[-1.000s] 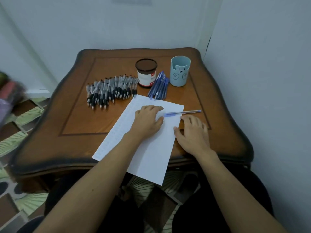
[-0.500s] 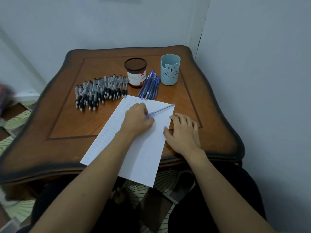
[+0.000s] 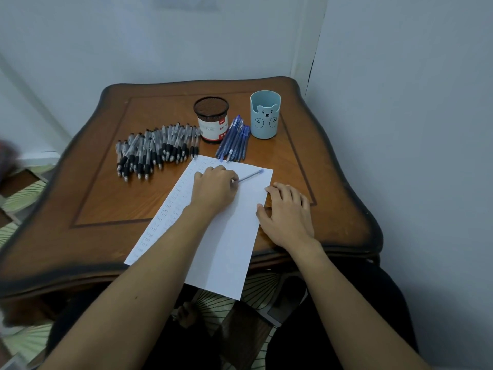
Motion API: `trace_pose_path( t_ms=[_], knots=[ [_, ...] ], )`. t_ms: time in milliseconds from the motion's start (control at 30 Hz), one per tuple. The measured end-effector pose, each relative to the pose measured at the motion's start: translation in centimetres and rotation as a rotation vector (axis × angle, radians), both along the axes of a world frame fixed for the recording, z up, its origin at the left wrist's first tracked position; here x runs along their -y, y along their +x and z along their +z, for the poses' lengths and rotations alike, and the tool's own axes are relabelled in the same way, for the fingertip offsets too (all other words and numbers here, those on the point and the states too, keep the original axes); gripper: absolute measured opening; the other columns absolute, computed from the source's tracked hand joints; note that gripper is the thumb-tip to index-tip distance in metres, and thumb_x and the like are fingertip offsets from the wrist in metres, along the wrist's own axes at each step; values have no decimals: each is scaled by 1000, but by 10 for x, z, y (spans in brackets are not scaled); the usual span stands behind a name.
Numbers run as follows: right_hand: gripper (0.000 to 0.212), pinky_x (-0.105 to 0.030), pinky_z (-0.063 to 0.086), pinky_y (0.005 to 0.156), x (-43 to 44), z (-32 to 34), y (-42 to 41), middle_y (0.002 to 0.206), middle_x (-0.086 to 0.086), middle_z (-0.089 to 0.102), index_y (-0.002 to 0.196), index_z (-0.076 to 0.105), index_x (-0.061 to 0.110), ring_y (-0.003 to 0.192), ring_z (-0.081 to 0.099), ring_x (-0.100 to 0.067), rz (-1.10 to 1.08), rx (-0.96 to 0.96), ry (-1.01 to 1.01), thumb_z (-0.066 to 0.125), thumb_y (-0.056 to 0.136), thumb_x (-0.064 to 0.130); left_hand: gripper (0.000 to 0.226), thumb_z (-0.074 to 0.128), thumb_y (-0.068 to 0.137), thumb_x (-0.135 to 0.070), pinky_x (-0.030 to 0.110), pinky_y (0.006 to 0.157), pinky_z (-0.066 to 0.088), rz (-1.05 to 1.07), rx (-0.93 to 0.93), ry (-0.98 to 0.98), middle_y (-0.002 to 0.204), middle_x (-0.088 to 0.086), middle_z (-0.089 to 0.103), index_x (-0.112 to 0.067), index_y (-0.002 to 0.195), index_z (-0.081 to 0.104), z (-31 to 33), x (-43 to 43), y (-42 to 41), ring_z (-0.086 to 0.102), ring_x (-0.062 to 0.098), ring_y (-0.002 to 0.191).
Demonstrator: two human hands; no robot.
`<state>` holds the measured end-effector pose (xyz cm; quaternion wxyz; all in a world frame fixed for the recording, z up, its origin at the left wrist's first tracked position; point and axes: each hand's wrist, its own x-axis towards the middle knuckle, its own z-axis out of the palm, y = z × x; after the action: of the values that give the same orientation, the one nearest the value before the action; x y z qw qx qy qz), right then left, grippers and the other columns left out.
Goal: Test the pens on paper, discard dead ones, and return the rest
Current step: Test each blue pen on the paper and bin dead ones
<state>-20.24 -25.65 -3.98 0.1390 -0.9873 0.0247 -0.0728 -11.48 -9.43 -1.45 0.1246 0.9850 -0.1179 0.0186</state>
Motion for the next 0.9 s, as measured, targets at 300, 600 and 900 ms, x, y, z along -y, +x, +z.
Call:
trace_pose_path(
  t_ms=[300,600,900],
  knots=[
    [51,-43,15,120,0,7,0,155,2,39,146,43,23,146,27,-21,17,-58,88,43,100,44,11,61,98,-20,24,64,51,270,-98,-803,87,1,67,-9,100,64,23,-17,-19,65,15,77],
    [38,-40,23,107,-25,43,-4,120,14,61,136,51,30,117,51,-8,165,-36,433,43,103,46,18,60,100,-24,24,62,51,167,-227,-1100,76,2,67,-9,96,68,35,-26,-46,61,10,66],
    [38,-40,33,86,-53,50,-8,86,6,60,97,51,22,79,53,-18,179,-83,222,20,109,40,28,56,103,-27,25,60,42,249,-365,-1309,65,2,55,-5,86,63,31,-33,-51,44,10,58]
  ],
)
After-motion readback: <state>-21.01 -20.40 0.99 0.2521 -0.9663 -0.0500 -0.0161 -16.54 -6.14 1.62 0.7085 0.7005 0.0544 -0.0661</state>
